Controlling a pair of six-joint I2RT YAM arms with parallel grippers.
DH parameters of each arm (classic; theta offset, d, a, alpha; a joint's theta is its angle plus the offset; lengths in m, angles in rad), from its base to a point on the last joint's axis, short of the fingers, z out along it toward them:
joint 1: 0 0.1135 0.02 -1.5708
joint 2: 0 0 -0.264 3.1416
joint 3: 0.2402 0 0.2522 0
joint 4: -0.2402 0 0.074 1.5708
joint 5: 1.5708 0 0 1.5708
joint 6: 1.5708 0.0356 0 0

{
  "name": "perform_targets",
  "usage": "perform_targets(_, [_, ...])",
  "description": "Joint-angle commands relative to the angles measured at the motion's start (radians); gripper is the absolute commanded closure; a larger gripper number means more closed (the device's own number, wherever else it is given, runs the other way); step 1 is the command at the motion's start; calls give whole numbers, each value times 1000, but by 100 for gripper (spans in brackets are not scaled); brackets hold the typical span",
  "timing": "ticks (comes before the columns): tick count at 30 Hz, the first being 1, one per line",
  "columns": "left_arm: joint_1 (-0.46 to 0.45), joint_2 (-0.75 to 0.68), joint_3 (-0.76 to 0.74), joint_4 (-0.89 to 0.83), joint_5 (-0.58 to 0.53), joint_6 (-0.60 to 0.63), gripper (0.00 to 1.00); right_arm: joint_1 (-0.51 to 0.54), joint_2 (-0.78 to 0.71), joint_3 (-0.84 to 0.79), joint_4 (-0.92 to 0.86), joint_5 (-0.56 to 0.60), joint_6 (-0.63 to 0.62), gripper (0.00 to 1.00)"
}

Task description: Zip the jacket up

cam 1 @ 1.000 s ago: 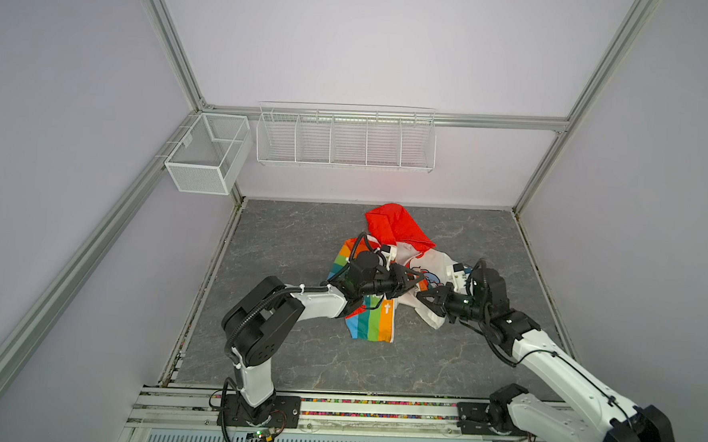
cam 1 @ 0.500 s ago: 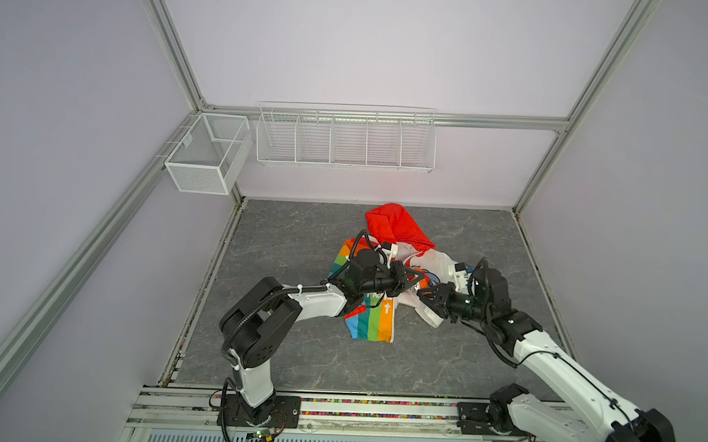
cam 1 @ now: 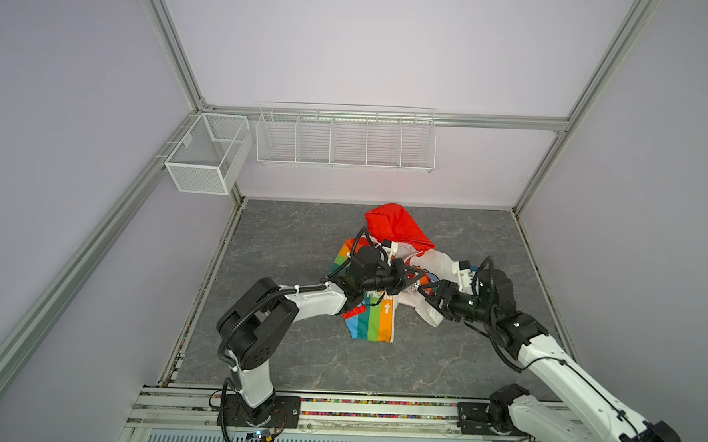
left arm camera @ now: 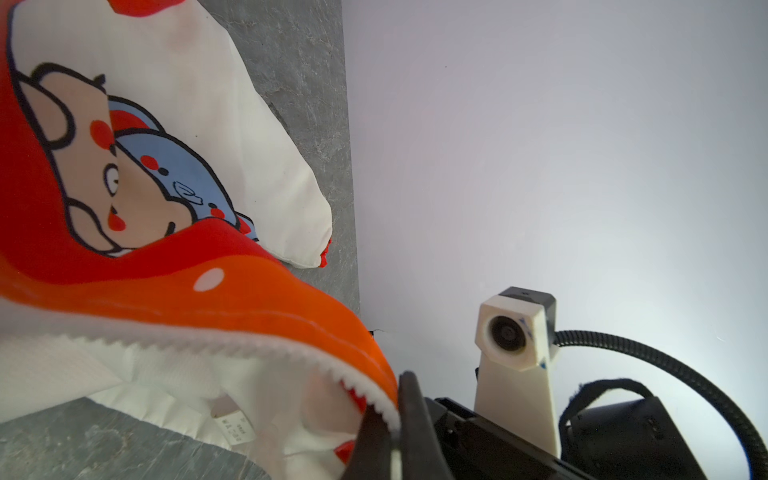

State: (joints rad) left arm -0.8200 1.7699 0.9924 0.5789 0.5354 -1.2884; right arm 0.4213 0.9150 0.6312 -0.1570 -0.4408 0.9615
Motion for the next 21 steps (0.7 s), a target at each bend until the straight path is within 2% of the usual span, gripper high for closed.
perform_targets(1, [4,-48,58,-69,-25,53,100,5,-66,68,-137,130,-124,8])
perform_targets(2, [5,-52,69,-95,-32,71,100,4,-75,90,-183,178,-136,2])
perform_targets(3, [5,-56,81,-118,-36,87,100,4,-86,104,-205,211,-149,2])
perform_targets(4, [5,-59,92,-139,-41,100,100,3,-93,105,-192,210,-163,9])
perform_targets(5, [5,-62,105,-162,-49,114,100,0,-100,109,-178,202,-184,11])
perform_targets(9, [5,-71,171,-278,-78,173,100,-1,-49,199,-233,167,-308,10])
perform_targets(12, [5,-76,217,-348,-100,196,100,0,-23,265,-316,227,-344,8])
perform_targets(14, [5,-81,238,-384,-117,243,100,-2,-22,296,-327,189,-362,5])
perform_targets(16, [7,-85,251,-405,-135,253,100,-1,-36,276,-237,97,-329,0])
perform_targets(18, [7,-86,259,-407,-146,251,100,8,-64,208,-92,24,-245,8])
perform_targets(21, [10,-78,278,-411,-150,236,100,30,-78,156,27,0,-164,24])
